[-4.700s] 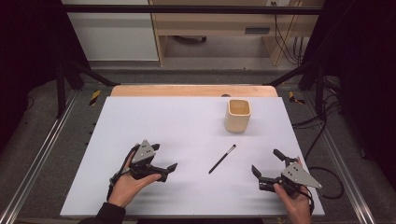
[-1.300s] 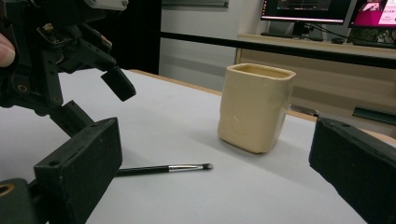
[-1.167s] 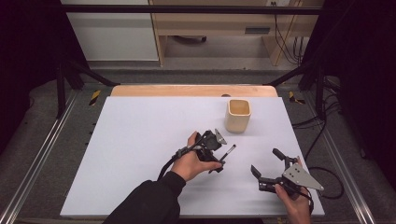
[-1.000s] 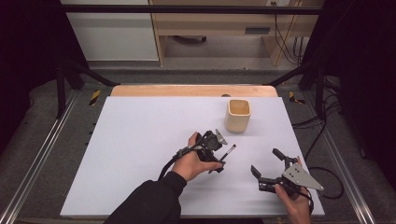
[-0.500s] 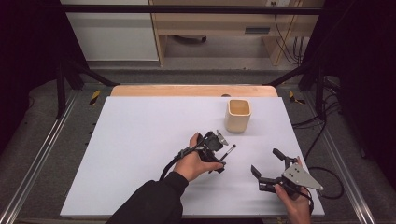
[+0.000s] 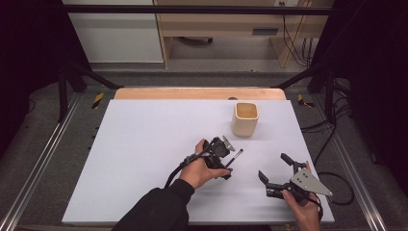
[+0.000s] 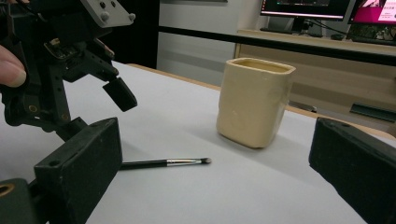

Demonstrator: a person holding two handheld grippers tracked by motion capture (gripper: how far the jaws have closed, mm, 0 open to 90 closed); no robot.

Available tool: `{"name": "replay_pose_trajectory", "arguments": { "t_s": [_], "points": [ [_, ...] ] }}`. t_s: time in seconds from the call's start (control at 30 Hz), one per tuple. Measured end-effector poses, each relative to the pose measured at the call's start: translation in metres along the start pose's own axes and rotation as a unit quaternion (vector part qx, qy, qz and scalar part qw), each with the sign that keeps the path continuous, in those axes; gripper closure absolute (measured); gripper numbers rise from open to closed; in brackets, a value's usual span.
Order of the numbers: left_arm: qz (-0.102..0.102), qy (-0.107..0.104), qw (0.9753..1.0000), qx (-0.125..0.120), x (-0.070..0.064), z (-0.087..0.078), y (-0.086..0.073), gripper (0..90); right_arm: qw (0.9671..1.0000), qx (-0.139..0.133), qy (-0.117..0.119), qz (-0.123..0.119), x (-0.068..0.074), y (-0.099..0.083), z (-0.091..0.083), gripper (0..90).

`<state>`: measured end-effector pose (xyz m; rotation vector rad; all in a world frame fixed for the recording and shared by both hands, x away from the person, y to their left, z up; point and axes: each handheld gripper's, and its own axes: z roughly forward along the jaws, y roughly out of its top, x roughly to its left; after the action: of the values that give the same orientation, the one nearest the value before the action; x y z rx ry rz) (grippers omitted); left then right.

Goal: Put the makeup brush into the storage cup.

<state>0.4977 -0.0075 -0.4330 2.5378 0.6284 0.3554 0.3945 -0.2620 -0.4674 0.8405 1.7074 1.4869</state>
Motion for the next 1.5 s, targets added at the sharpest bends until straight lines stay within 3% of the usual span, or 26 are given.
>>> {"name": "replay_pose_trajectory", "arguments": {
  "t_s": [0.63,0.73,0.77,1.2,1.5],
  "points": [
    [-0.01,-0.008,0.9999,0.009,-0.004,0.012,-0.004,11.7,1.0,0.004,0.0,0.001,0.0,0.0,0.0,3.2],
    [-0.009,-0.012,0.9998,0.012,-0.004,0.012,-0.005,17.4,1.0,0.004,0.0,0.0,0.0,0.0,0.0,3.2],
    [-0.016,-0.014,0.9997,0.011,-0.004,0.012,-0.006,24.1,1.0,0.004,0.0,0.001,0.0,0.0,0.0,3.2],
    [-0.028,-0.024,0.9991,0.021,-0.006,0.012,-0.005,59.3,1.0,0.005,0.0,0.001,0.0,0.0,0.0,3.3],
    [-0.039,-0.031,0.9983,0.029,-0.01,0.017,-0.004,71.4,1.0,0.005,0.0,0.001,0.0,0.0,0.0,3.3]
  ]
}}
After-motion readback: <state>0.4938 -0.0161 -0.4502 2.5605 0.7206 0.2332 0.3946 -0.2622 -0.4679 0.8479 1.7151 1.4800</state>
